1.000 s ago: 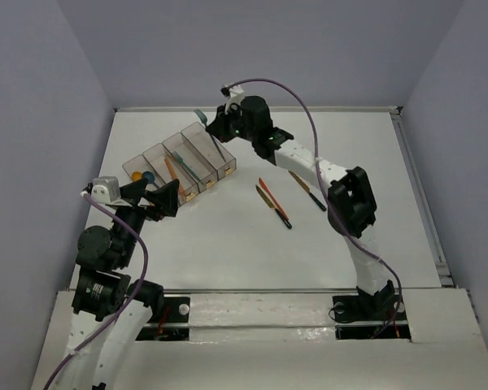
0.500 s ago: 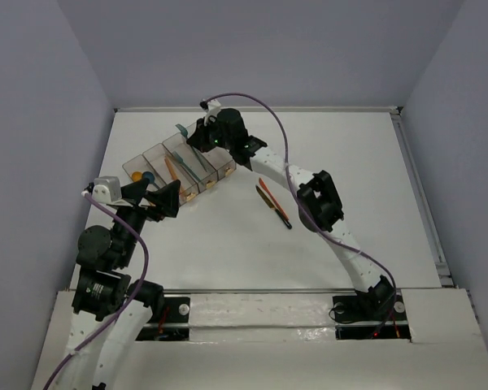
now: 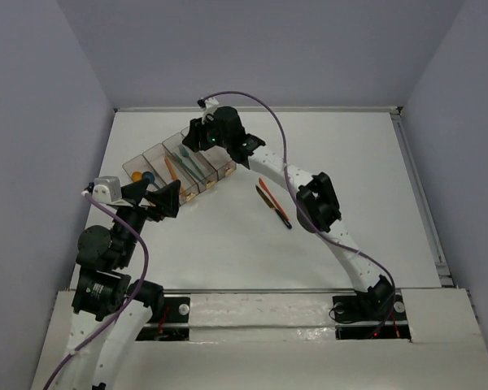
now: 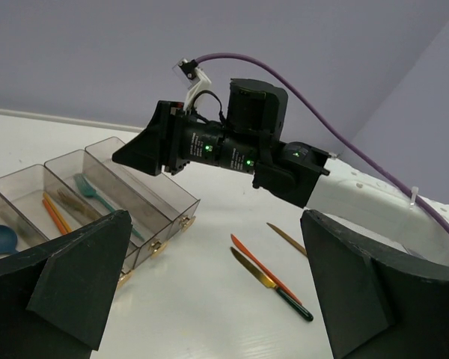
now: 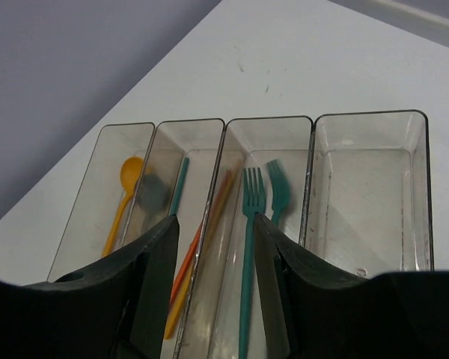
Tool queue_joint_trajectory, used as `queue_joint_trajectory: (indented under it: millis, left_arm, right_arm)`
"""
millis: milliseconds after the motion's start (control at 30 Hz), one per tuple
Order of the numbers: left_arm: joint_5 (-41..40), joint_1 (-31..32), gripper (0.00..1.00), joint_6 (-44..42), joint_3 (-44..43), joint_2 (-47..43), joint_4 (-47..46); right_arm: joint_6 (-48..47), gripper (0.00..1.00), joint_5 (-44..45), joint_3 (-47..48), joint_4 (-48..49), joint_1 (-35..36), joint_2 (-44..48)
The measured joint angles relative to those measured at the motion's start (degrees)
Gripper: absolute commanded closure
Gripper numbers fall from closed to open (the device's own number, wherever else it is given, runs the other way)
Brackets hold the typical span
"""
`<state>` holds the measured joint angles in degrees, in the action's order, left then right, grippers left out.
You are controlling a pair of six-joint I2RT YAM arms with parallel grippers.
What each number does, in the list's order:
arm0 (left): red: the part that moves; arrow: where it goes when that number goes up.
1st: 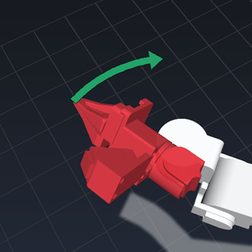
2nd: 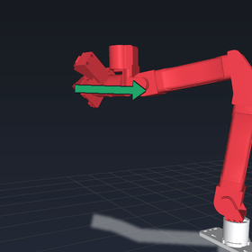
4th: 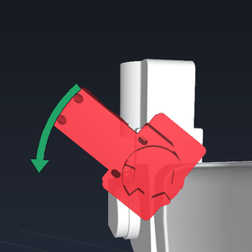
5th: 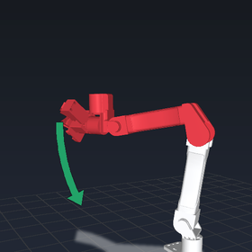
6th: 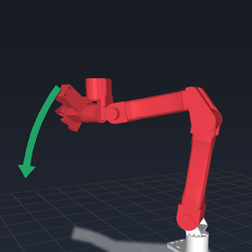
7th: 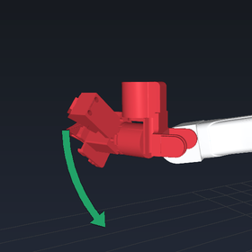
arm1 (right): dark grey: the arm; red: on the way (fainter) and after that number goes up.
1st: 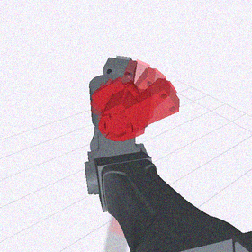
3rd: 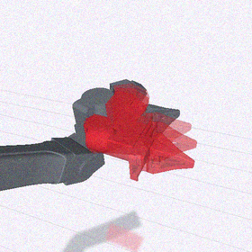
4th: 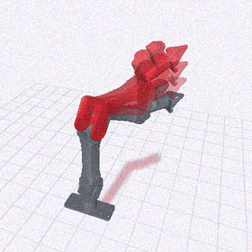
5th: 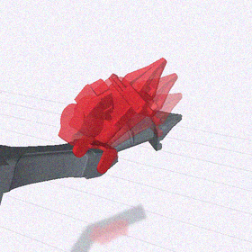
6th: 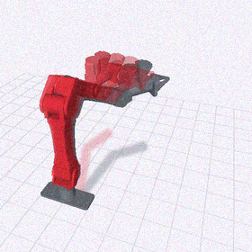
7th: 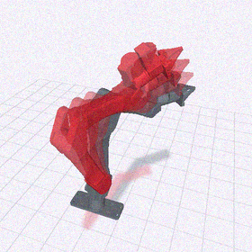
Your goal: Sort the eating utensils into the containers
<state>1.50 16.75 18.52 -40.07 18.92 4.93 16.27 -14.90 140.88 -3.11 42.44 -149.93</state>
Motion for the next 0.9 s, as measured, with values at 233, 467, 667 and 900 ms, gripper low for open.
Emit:
queue_joint_trajectory:
  millis: [233,467,667,900]
  left_arm:
    - [0.0,0.0,0.01,0.0,0.0,0.0,0.0]
    - [0.0,0.0,0.01,0.0,0.0,0.0,0.0]
    - [0.5,0.0,0.01,0.0,0.0,-0.3,0.0]
    - [0.6,0.0,0.01,0.0,0.0,-1.9,0.0]
  right_arm:
    - [-2.6,0.65,5.1,-23.0,-0.3,0.0,18.1]
    - [0.9,0.52,12.0,-61.2,2.2,-7.3,48.5]
    - [5.0,0.45,18.8,-81.9,-2.7,-24.2,56.4]
    - [5.1,0.45,20.0,-85.4,-9.0,-26.3,56.4]
